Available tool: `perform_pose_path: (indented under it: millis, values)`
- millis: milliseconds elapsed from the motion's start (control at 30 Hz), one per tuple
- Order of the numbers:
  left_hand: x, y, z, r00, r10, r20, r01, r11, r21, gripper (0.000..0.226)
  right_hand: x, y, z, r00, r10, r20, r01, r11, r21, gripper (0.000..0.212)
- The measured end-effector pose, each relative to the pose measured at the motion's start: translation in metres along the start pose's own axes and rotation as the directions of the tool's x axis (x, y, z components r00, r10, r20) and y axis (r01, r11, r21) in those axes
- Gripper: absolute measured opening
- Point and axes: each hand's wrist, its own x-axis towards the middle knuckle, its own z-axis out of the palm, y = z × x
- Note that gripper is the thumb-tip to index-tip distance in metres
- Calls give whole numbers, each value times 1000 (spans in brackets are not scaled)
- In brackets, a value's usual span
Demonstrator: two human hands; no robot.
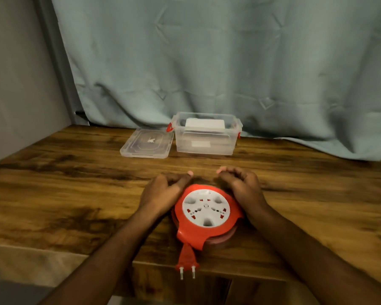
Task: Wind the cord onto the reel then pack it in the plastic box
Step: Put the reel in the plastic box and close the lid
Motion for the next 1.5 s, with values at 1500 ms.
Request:
perform_pose_path:
  millis: [1500]
  values:
    - [17,-23,3,926,7,-377,-163,909,-384,66,-49,-20,-12,978,73,-195,-130,945,-299,65]
